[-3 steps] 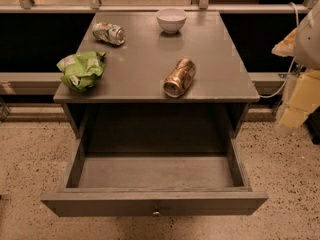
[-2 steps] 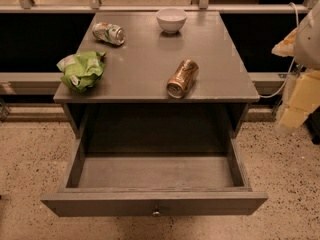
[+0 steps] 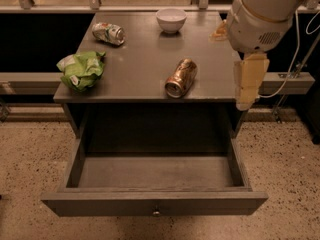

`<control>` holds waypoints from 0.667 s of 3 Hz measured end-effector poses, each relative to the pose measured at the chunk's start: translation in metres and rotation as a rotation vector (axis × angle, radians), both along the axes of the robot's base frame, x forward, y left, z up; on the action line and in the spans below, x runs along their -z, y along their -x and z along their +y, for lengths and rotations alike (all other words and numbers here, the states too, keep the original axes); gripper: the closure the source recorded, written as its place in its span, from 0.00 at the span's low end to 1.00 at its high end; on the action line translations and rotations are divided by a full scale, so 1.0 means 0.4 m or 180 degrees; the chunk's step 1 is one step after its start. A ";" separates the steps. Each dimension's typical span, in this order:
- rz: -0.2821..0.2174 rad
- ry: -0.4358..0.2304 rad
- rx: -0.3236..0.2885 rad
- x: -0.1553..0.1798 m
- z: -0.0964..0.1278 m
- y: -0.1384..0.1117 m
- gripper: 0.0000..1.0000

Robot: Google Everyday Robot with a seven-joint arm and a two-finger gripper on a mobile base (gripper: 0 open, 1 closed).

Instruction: Place orange can into top drawer

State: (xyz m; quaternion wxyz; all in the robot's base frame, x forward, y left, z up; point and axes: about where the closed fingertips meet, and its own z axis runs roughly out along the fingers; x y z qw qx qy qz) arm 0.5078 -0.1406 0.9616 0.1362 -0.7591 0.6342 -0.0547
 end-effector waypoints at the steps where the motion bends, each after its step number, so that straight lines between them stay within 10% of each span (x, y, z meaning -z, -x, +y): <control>1: -0.0049 0.0000 -0.0157 -0.001 0.013 -0.014 0.00; 2: -0.0094 -0.0026 -0.0410 -0.002 0.020 -0.038 0.00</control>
Offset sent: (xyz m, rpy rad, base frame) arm 0.0219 0.0072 -0.0004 0.0040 -0.0311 0.2392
